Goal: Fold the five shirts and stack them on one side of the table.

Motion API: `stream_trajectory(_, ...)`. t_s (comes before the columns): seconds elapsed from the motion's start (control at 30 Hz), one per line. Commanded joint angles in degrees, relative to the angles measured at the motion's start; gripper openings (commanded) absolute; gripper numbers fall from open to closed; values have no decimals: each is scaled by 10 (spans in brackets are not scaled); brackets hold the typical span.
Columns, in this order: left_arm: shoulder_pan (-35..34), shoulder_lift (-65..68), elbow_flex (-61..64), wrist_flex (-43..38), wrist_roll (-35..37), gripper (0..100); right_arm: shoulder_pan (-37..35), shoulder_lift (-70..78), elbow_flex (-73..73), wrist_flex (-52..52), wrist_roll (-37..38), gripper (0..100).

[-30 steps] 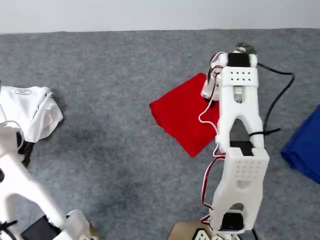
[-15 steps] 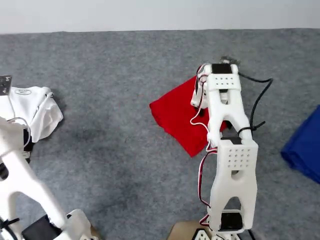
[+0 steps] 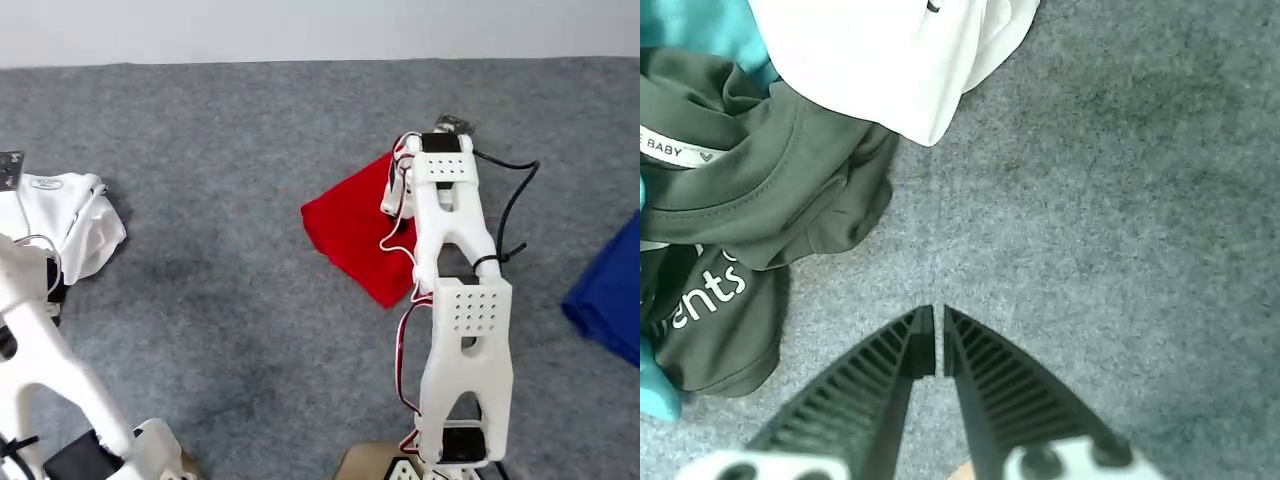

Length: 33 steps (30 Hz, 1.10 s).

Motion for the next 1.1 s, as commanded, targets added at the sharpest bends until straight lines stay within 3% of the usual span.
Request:
stream_trajectory(0.0,3,-18,-3,5,0,33,0,11,-4,-10,23,20)
stream_trajectory(0.23,3,-18,-3,17,-2,33,28,-52,-4,35,36,9)
stream_trajectory(0.5,2,-18,-5,17,-1,33,102,-206,-4,86,185,9)
stream_trajectory(1.07,2,-19,-5,17,0,33,263,-359,-4,152,349,9)
